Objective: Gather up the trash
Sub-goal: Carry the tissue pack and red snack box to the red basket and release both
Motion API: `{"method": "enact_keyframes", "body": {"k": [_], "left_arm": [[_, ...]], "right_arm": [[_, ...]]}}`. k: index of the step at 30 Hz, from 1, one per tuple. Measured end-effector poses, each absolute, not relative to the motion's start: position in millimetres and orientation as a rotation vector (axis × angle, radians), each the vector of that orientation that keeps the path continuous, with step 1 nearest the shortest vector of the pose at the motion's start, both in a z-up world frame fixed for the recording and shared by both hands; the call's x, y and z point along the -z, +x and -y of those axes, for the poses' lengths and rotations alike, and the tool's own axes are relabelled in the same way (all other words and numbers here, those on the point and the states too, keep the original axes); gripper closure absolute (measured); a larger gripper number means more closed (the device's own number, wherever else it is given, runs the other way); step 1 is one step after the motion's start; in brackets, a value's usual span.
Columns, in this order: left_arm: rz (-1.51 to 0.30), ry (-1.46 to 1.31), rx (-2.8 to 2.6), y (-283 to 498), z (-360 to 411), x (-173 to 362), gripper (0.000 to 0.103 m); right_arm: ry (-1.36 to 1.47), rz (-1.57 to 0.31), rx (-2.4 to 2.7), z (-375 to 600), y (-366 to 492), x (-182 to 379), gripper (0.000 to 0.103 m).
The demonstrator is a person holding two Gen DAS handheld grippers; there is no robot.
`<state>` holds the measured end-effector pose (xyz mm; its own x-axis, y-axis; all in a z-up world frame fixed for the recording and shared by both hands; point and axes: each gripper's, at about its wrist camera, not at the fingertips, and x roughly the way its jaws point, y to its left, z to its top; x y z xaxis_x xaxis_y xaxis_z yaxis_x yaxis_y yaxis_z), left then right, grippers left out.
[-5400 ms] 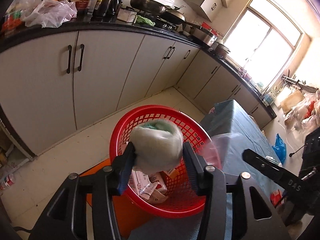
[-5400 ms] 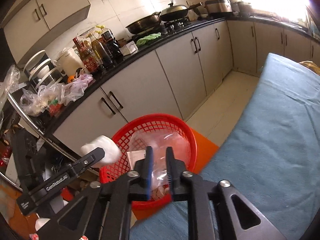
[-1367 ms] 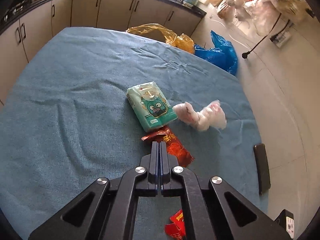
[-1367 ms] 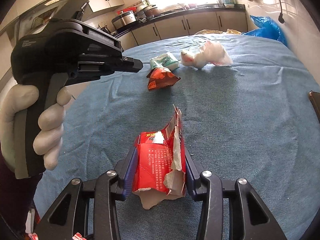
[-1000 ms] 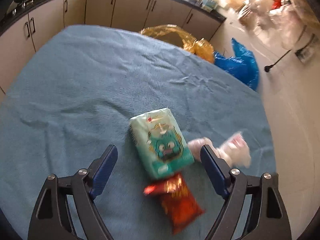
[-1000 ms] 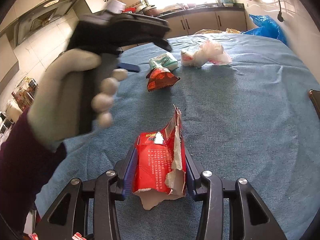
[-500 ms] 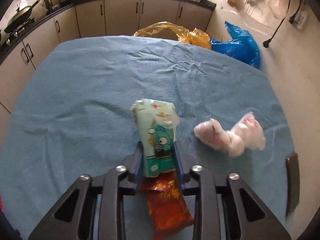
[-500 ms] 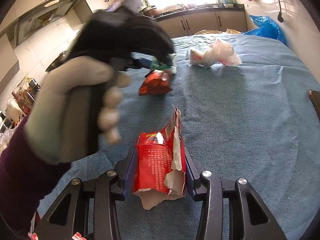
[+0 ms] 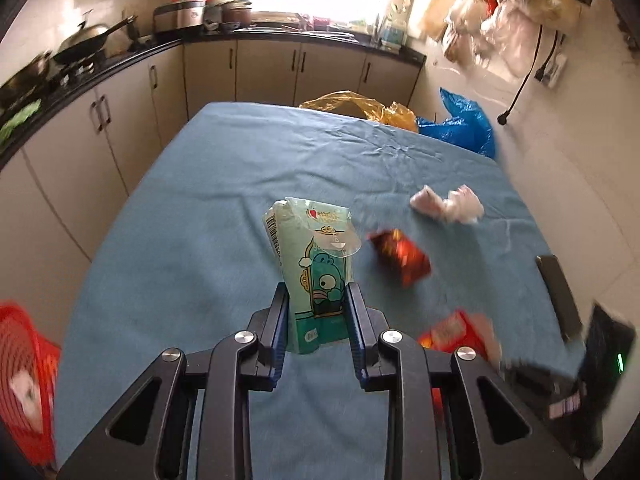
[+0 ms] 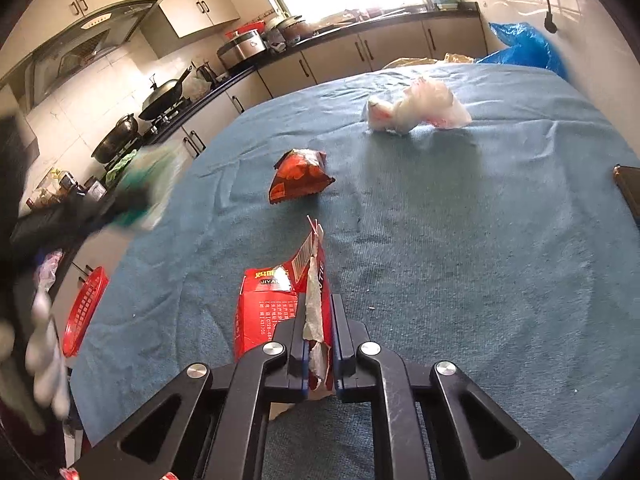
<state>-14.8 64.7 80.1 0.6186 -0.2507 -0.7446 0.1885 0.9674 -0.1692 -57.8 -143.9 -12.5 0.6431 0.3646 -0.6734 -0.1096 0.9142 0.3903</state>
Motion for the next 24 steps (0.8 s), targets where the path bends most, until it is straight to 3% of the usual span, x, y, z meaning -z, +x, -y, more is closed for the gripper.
{"method": "enact_keyframes", "body": {"k": [10, 24], "left_arm": [[-0.773, -0.165, 0.089, -127, -156, -89, 0.077], [-0.743, -0.216, -0.085, -169, -239, -79, 0.076]], "right_arm": [[0.259, -0.805, -0.241, 125, -72, -4, 0.094], [0.158, -0.782, -0.376, 29, -99, -39, 0.094]]}}
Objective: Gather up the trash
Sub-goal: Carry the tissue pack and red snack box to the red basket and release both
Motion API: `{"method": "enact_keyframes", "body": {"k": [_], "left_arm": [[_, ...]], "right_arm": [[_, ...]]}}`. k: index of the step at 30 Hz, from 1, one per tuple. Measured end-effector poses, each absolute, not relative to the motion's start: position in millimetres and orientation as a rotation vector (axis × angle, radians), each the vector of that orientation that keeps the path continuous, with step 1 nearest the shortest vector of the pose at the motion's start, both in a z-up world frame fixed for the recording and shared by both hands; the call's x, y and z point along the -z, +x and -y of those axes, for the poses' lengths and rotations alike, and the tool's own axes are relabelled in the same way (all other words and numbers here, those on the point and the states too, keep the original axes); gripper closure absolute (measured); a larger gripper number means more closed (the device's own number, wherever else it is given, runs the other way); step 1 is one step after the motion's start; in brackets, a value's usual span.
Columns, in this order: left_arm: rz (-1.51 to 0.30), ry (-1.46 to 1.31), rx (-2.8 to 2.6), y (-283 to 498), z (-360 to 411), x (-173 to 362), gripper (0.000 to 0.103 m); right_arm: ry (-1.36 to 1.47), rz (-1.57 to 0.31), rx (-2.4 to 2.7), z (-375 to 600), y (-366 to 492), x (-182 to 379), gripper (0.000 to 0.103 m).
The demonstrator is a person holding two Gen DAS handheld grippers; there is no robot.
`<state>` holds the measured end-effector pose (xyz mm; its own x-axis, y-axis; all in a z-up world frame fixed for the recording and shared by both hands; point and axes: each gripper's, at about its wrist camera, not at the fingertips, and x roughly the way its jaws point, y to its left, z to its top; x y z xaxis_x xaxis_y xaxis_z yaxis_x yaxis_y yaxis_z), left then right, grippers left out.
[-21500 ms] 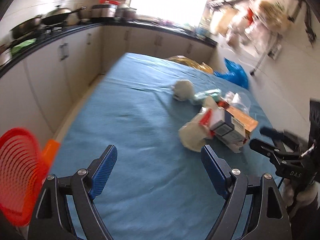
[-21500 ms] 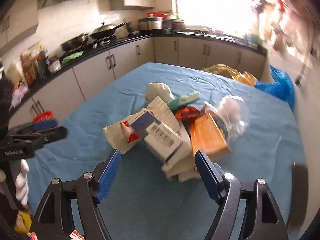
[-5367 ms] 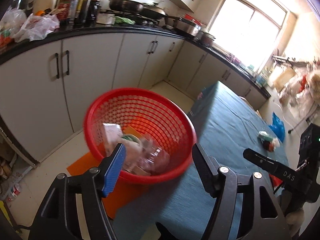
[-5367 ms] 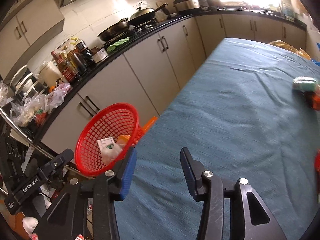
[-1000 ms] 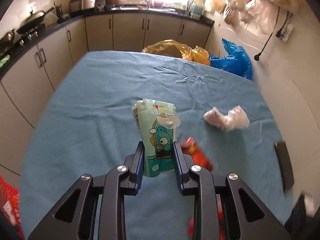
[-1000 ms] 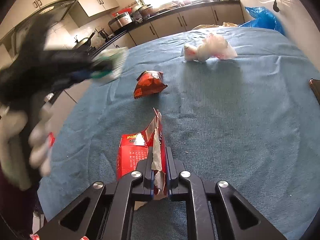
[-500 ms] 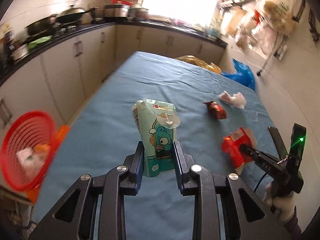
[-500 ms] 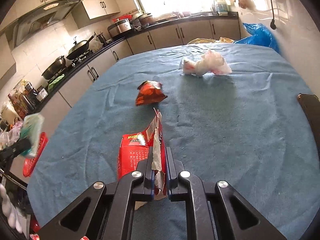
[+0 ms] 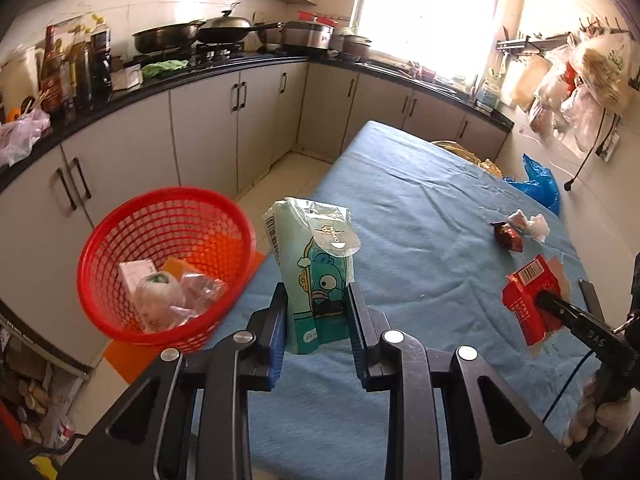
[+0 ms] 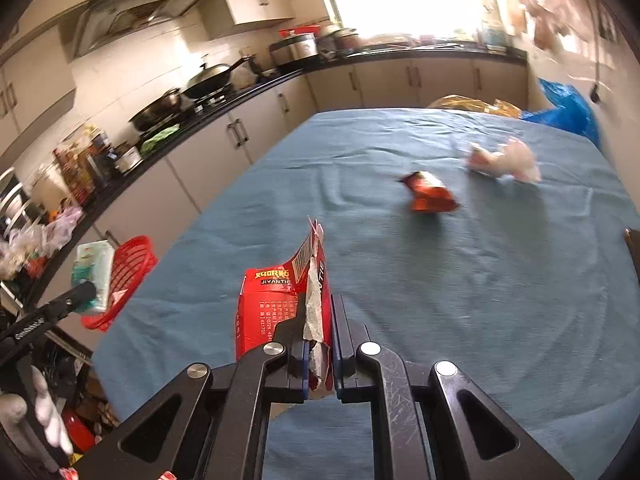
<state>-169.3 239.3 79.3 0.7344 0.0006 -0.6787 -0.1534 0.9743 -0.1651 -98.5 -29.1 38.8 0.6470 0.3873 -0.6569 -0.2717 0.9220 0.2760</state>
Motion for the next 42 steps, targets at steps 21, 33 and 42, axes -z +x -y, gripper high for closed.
{"method": "enact_keyframes", "body": {"k": [21, 33, 42], "left_arm": [[-0.693, -0.246, -0.256, -184, -362, -70, 0.076], [-0.730, -0.207, -0.268, -140, -402, -59, 0.076], [-0.721, -0.219, -0.272, -135, -407, -58, 0.051]], "right_arm": [[-0.017, -0.834, -0.630, -176, -73, -47, 0.094], [-0.035, -0.854, -0.728, -269, -41, -42, 0.094], [-0.007, -0.859, -0.739, -281, -32, -33, 0.083]]}}
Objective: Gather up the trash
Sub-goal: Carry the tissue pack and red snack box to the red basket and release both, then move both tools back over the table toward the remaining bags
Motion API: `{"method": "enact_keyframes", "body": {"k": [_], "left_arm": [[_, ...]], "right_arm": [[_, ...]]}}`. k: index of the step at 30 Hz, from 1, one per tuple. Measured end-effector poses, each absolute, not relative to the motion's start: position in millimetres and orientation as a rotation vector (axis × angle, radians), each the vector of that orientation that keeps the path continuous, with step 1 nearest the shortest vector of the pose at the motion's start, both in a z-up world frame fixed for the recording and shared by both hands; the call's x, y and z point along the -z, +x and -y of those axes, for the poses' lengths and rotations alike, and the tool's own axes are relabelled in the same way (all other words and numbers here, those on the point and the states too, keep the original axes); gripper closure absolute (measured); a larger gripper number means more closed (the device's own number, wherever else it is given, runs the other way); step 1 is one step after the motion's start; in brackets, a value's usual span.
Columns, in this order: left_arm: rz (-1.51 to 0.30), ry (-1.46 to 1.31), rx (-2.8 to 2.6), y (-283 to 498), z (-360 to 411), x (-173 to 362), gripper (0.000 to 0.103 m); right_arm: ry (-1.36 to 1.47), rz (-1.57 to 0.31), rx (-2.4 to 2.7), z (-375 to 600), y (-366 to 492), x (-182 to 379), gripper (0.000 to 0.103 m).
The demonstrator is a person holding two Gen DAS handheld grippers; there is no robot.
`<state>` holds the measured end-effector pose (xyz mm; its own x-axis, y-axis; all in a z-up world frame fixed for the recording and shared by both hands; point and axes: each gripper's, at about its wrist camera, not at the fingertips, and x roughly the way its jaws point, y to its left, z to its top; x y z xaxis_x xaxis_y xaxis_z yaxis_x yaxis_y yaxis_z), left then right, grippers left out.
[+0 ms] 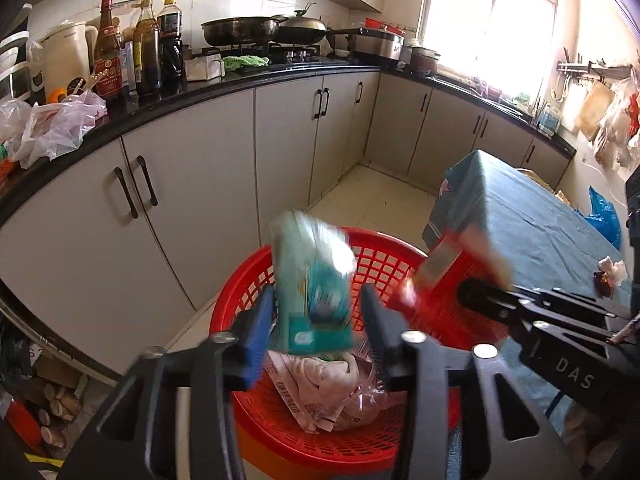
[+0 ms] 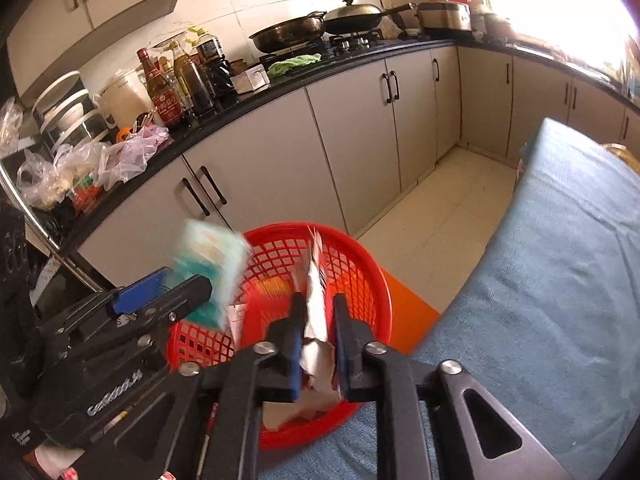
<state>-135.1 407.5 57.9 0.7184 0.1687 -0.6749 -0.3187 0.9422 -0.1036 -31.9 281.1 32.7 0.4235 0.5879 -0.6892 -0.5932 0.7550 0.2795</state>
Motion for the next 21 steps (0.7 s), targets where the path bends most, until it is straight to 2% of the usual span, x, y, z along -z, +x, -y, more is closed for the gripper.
{"method": "enact_keyframes", "body": {"k": [1, 3, 14, 21], "left_arm": [[-0.714, -0.216, -0.276, -137, -406, -59, 0.043], [-0.701, -0.207, -0.287, -141, -404, -62, 0.039], [-0.683, -0.202, -0.298, -166, -388, -71, 0.034], [-0.687, -0.188, -0.262, -177, -360, -75, 0.032]], "right_arm": [[-0.006, -0.858, -0.734, -279, -33, -33, 0.081], [-0.002, -0.858, -0.724, -271, -34, -33, 0.080], [0.052, -0.881, -0.585, -183, -48, -33, 0.066], [0.090, -0.926, -0.495, -118, -64, -22, 0.064]]}}
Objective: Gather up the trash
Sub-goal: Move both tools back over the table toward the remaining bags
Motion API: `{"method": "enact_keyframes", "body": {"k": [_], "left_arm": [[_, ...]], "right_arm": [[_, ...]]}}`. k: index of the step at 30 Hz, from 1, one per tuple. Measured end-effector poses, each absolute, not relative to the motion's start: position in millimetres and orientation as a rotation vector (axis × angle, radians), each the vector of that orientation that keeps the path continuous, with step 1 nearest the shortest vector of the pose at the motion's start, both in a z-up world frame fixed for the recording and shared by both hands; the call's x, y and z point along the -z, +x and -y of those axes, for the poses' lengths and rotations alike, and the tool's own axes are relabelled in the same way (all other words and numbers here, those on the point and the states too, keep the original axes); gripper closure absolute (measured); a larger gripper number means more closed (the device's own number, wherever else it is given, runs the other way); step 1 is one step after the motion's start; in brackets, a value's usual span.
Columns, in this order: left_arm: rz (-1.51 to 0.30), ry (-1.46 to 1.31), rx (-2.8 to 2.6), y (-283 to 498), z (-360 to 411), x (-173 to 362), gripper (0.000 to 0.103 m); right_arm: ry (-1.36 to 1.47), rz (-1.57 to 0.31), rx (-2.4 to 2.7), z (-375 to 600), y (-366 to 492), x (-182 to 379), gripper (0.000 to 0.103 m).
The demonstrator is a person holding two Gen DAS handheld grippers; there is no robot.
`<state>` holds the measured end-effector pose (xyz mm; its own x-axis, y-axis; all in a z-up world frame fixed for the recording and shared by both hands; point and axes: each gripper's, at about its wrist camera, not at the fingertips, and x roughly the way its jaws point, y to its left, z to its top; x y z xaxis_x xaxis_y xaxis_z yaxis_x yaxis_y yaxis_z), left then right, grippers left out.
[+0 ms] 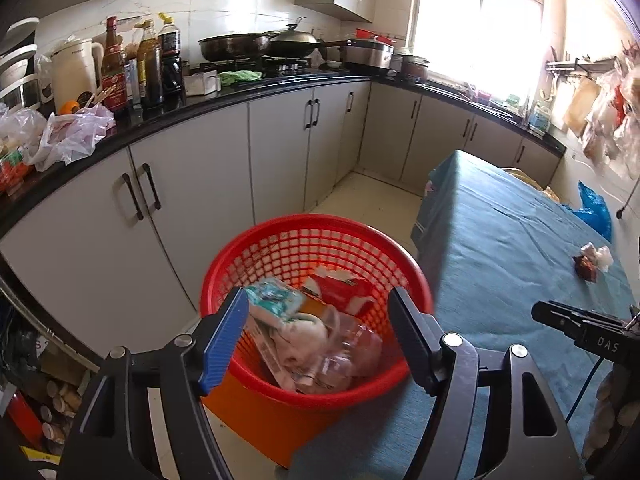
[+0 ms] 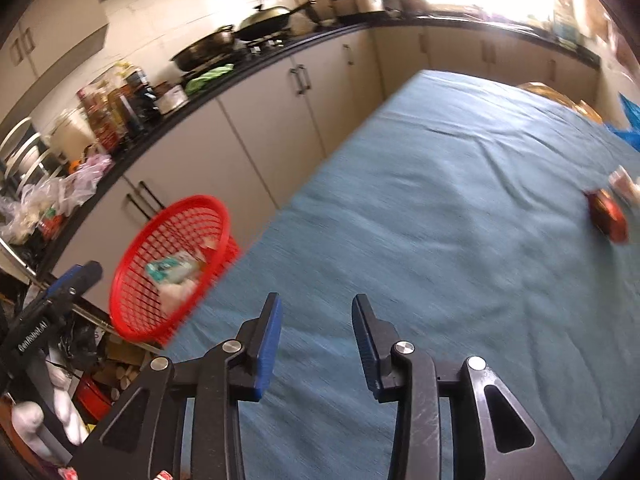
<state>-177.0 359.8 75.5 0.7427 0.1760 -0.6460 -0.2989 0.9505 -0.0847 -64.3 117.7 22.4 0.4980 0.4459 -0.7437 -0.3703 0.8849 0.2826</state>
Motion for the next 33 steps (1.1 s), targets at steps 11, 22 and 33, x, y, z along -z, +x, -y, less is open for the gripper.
{"method": "enact_keyframes", "body": {"k": [11, 22, 33], "left_arm": [[-0.689, -0.154, -0.214, -183, -312, -79, 0.027], [-0.732, -0.137, -0.141, -171, -268, -68, 0.027], [-0.757, -0.106, -0.096, -165, -234, -66, 0.027]], "right_arm": [[0.036, -0.957, -0.354, -39, -85, -10, 0.055], [-0.002, -0.975, -0.316, -11, -93, 5, 0.040], [-0.097, -0.991, -0.403, -37, -96, 13, 0.000]]}}
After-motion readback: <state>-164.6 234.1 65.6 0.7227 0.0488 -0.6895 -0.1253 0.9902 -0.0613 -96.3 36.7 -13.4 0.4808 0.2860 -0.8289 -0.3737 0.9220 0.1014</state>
